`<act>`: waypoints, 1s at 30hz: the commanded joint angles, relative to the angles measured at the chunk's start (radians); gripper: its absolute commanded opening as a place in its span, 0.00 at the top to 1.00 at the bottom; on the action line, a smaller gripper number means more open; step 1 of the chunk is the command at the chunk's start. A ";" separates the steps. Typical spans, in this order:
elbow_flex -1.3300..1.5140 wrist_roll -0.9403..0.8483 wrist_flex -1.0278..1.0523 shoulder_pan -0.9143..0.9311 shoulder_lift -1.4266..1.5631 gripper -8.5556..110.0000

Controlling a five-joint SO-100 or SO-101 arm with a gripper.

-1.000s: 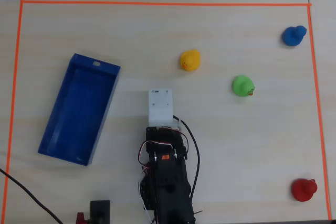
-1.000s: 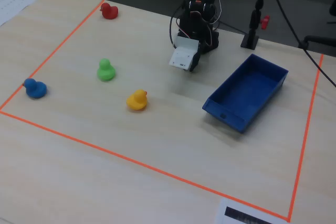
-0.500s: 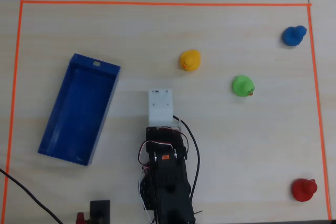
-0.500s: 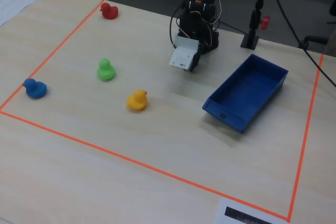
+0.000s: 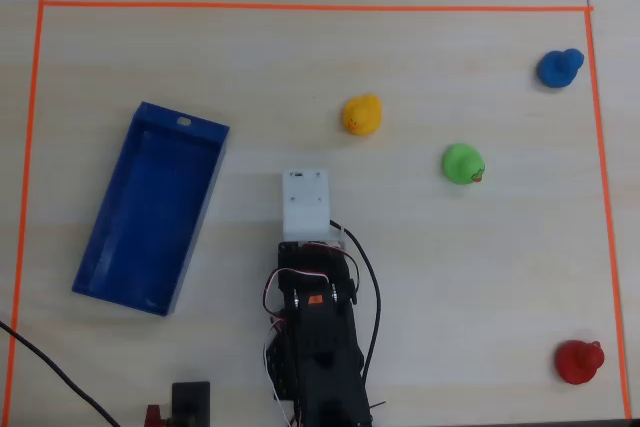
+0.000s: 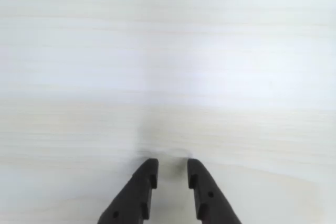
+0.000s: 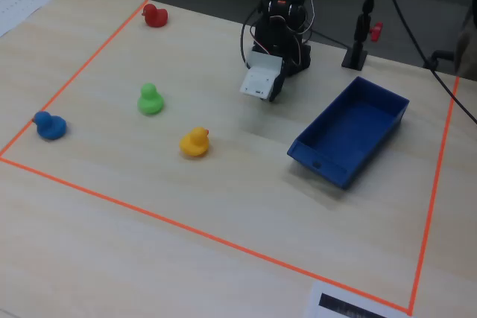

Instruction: Grasp yellow duck and put it into box.

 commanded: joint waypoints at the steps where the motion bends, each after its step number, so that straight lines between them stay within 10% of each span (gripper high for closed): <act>1: 0.002 -0.002 0.003 -0.008 -0.002 0.88; 30: 0.002 -0.002 0.000 -0.117 -0.003 0.93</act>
